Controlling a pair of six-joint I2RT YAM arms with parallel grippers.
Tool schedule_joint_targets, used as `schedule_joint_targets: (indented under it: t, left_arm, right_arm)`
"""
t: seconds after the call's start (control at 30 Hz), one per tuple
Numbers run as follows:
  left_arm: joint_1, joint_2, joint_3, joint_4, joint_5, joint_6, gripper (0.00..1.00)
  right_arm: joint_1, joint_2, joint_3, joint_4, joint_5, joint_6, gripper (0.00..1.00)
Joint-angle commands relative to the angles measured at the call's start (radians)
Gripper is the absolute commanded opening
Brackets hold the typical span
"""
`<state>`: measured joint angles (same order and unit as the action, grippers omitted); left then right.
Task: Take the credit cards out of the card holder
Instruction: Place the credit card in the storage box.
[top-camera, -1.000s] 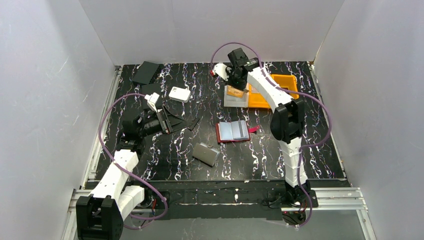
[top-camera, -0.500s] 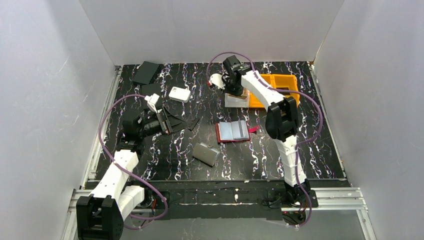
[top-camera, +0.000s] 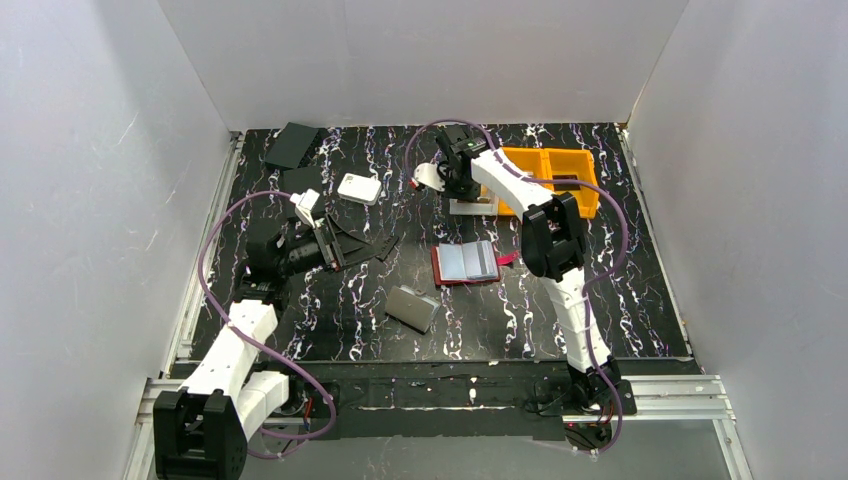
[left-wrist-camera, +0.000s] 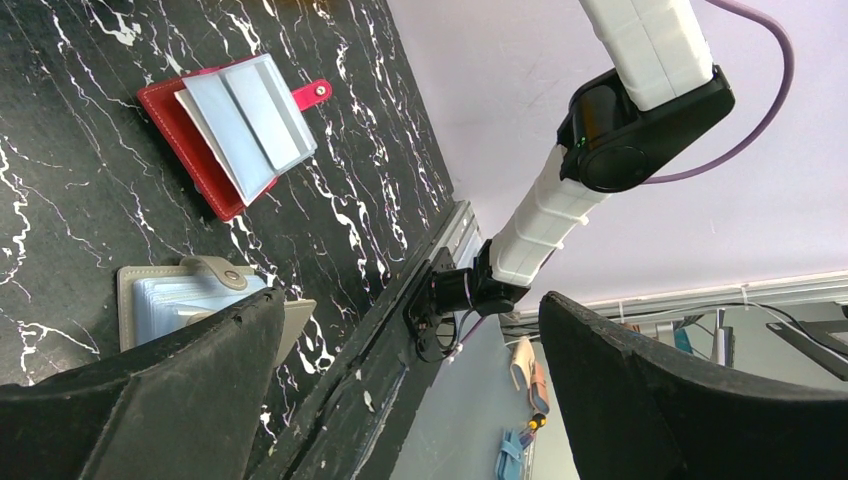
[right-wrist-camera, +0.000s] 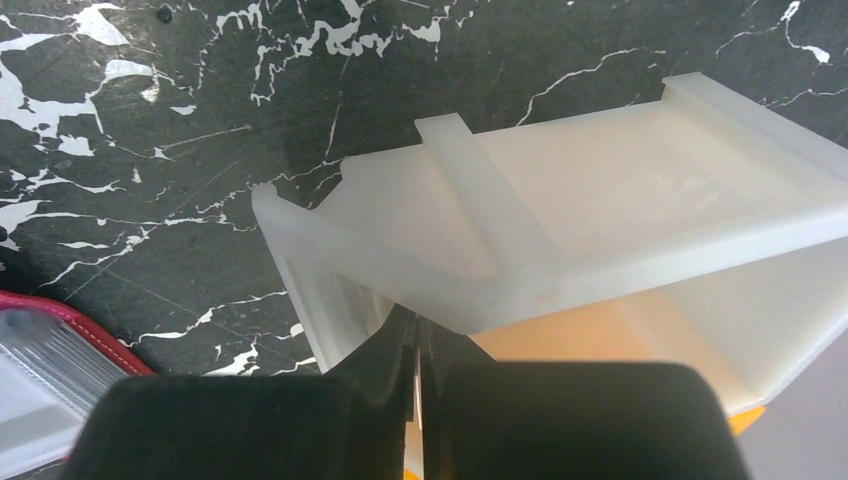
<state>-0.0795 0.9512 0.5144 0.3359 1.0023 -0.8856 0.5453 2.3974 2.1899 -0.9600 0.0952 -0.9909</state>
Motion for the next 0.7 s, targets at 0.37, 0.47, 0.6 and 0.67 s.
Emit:
schedule_joint_targets:
  t: [0.37, 0.47, 0.6, 0.67]
  left_arm:
    - [0.007, 0.017, -0.013, 0.002, 0.004, 0.030, 0.98]
    - [0.007, 0.020, -0.014, 0.002, 0.003, 0.031, 0.98]
    - [0.007, 0.031, -0.014, 0.002, 0.004, 0.033, 0.98]
    - [0.007, 0.034, -0.016, 0.002, 0.003, 0.033, 0.98]
  right_arm:
    - [-0.006, 0.049, 0.020, 0.134, 0.088, -0.033, 0.08]
    - [-0.013, 0.061, 0.031, 0.155, 0.098, -0.036, 0.09]
    - [-0.018, 0.065, 0.035, 0.184, 0.116, -0.043, 0.15]
    - [-0.019, 0.061, 0.034, 0.197, 0.118, -0.044, 0.20]
